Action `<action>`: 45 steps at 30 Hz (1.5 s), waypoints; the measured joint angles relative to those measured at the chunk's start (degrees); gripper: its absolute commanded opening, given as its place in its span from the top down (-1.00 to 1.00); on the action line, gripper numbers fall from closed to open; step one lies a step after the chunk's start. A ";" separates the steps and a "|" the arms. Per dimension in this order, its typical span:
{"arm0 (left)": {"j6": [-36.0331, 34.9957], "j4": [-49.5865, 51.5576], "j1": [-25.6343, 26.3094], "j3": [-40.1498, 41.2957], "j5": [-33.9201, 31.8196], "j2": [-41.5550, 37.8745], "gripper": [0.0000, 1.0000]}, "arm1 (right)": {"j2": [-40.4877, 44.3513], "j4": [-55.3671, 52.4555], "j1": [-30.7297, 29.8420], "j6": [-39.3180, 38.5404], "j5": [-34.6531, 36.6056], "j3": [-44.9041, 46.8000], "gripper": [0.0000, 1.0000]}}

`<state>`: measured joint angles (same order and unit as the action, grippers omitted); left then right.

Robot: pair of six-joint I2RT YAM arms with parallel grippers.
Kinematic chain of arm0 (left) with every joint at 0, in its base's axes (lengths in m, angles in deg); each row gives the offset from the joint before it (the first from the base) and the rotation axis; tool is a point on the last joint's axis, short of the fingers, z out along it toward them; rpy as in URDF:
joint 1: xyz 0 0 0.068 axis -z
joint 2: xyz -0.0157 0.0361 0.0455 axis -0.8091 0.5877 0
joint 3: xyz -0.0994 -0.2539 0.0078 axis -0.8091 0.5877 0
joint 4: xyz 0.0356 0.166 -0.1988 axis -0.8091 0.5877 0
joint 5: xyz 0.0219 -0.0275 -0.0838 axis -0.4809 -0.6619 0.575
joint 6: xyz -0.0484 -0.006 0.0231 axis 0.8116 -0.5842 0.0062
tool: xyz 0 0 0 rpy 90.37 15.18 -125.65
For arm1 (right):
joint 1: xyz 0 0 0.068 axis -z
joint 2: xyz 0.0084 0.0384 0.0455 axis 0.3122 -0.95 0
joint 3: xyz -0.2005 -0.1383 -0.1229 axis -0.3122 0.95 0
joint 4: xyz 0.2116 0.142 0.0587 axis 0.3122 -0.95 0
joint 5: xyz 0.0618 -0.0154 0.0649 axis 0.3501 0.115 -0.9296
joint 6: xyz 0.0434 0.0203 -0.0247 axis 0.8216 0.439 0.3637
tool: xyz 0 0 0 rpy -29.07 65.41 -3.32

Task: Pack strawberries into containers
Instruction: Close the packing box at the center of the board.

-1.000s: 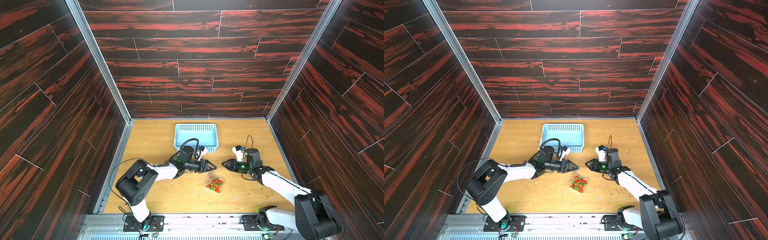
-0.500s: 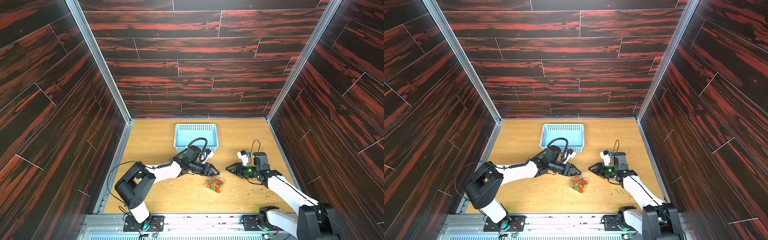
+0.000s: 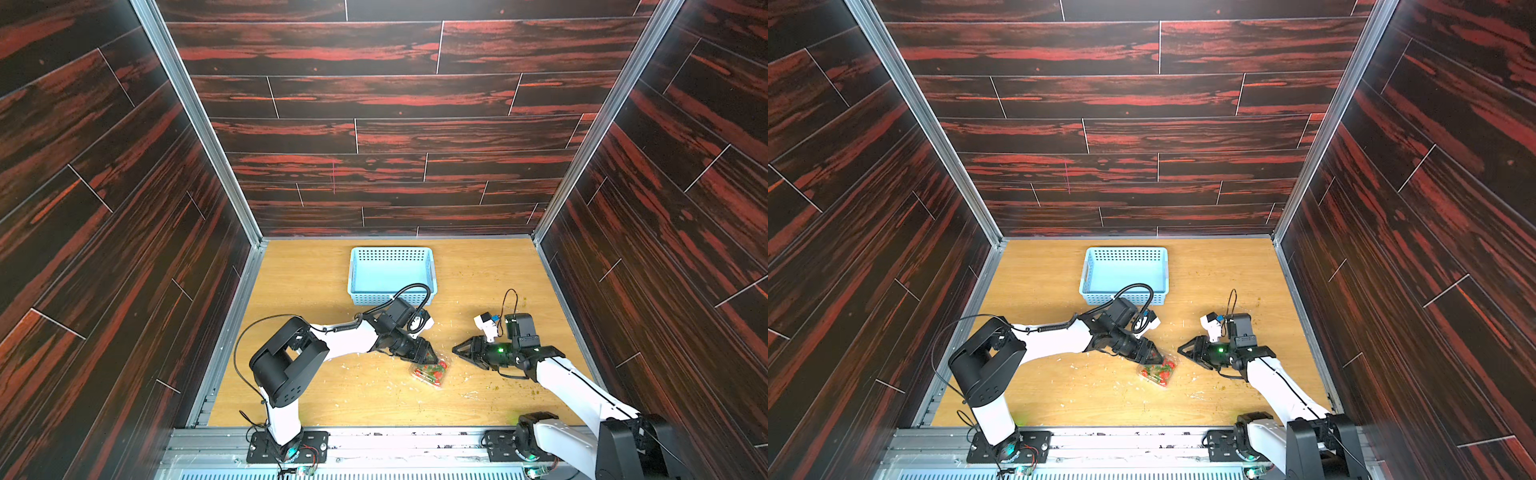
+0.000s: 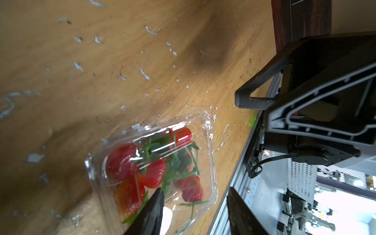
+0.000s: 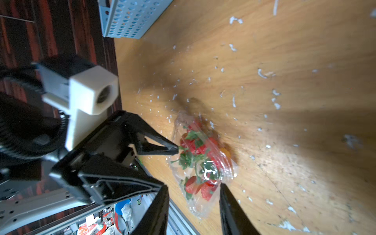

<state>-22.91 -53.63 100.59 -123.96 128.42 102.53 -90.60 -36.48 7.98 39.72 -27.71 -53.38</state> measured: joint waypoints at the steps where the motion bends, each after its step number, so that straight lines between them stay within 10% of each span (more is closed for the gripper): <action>1: -0.35 0.46 0.07 -0.15 -0.39 0.00 -0.04 | -0.20 -0.17 0.00 -0.07 0.72 0.00 0.15; 36: -2.08 2.54 0.31 -0.66 -2.01 -0.11 -0.03 | -16.52 24.98 -3.67 4.70 -2.56 5.46 0.18; 45: -2.08 2.51 0.31 -0.68 -1.97 -0.11 -0.03 | -19.10 31.98 -5.16 5.86 -3.65 6.88 0.55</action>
<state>-24.98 -51.12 100.90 -124.63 126.45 102.42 -109.70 -4.50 2.82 45.58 -31.36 -46.50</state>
